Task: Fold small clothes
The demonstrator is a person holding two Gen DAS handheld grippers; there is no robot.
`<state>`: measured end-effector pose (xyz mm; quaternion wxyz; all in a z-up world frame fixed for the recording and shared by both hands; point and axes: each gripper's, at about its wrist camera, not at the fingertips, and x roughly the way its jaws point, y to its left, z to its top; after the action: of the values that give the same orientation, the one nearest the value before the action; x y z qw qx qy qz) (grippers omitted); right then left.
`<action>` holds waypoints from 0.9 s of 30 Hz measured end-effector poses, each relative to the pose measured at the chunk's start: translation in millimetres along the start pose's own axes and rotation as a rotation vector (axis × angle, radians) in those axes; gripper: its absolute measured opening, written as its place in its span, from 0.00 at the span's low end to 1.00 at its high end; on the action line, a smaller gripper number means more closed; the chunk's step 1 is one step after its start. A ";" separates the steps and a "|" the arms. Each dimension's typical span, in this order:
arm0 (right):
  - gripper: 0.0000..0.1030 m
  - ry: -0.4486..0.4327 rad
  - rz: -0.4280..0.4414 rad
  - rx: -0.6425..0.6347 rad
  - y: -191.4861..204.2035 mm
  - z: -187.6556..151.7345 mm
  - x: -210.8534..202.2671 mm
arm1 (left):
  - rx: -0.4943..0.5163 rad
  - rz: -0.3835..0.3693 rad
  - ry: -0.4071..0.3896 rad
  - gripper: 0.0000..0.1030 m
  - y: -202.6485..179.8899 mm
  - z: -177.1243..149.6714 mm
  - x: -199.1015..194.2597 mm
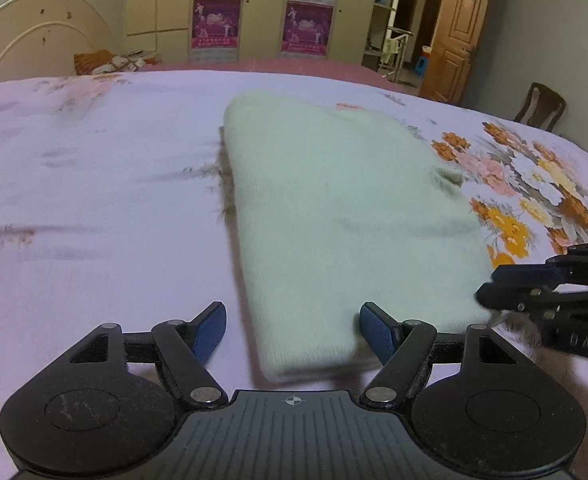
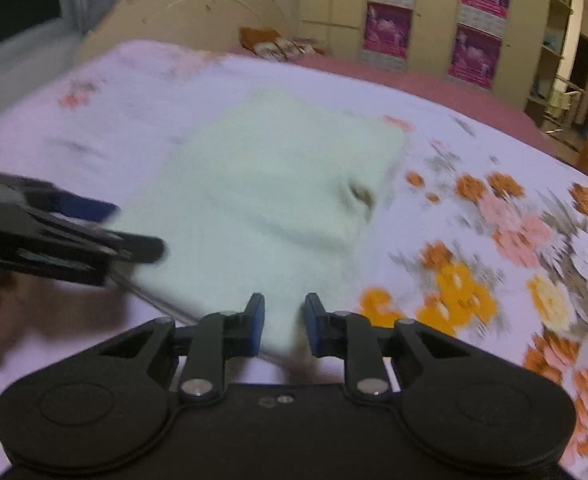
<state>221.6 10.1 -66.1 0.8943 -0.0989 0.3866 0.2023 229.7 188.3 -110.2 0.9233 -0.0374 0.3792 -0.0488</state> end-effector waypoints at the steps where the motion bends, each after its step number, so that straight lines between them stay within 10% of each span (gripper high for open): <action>1: 0.22 0.001 0.001 0.016 -3.8 -1.5 -0.2 | -0.012 0.000 -0.005 0.71 1.7 -2.6 -1.0; 13: 0.33 -0.026 -0.017 0.167 -14.7 -19.1 -21.2 | -0.027 0.136 -0.010 1.00 -10.5 -12.2 -25.9; 17: 0.73 -0.082 -0.033 0.193 -15.7 -30.2 -59.3 | -0.050 0.139 -0.018 1.00 -20.9 -17.1 -56.4; 27: 0.87 -0.129 -0.100 0.249 -14.5 -57.8 -158.5 | -0.028 0.100 -0.155 1.00 -72.3 -33.9 -169.0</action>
<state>92.1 -67.5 10.7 0.9316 0.0068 0.3451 0.1141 81.8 135.5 -8.9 0.9504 -0.0352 0.3088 0.0057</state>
